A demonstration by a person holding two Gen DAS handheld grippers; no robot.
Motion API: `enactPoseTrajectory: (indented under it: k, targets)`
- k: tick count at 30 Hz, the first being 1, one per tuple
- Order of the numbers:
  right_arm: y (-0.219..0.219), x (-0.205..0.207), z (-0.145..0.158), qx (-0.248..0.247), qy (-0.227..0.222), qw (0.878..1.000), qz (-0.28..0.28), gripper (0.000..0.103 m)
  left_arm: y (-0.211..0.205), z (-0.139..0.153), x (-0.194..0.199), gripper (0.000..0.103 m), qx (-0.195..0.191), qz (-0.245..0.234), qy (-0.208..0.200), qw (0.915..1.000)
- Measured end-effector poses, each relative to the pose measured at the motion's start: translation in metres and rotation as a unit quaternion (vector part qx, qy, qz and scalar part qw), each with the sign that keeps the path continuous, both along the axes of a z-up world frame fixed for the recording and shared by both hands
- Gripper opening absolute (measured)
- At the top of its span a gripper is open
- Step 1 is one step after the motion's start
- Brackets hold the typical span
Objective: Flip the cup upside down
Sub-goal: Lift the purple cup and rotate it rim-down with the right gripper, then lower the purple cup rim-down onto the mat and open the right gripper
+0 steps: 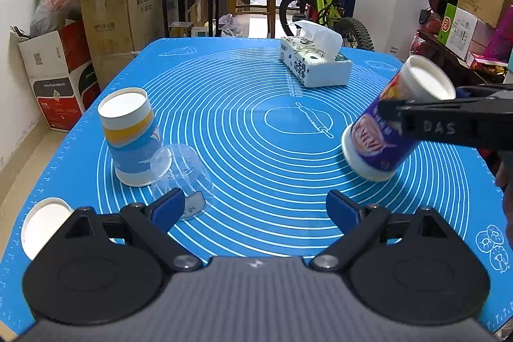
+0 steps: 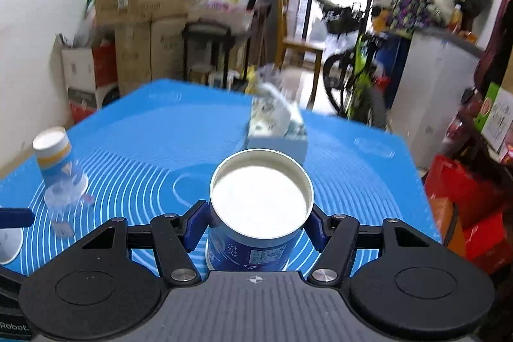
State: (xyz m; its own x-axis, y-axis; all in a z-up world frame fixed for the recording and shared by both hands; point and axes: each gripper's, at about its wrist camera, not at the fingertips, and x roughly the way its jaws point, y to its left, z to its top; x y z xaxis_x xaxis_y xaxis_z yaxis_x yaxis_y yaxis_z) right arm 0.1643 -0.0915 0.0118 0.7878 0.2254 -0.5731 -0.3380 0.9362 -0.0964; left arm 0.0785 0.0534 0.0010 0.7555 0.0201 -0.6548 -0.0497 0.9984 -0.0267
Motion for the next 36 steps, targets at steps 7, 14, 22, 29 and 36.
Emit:
enactPoseTrajectory:
  k: [7,14,22,29,36]
  targets:
    - [0.013,0.015,-0.01,-0.009,0.002,1.0,-0.01,0.066,0.0,-0.004,0.001,0.094,0.004,0.002,0.004,1.0]
    - [-0.002,0.022,-0.017,0.031,0.011,0.999,-0.033,0.082,0.0,-0.006,0.005,0.094,-0.003,-0.001,0.007,1.0]
    - [-0.029,-0.015,-0.016,0.063,-0.002,0.997,-0.041,0.101,-0.011,-0.002,-0.005,0.094,0.002,-0.015,-0.009,0.9998]
    - [-0.062,-0.075,-0.028,0.09,0.01,0.994,-0.067,0.101,-0.024,0.001,-0.025,0.094,-0.006,-0.036,-0.018,0.9992]
    - [-0.083,-0.121,-0.036,0.09,0.024,0.991,-0.092,0.101,-0.031,-0.001,-0.053,0.094,-0.006,-0.051,-0.021,0.9984]
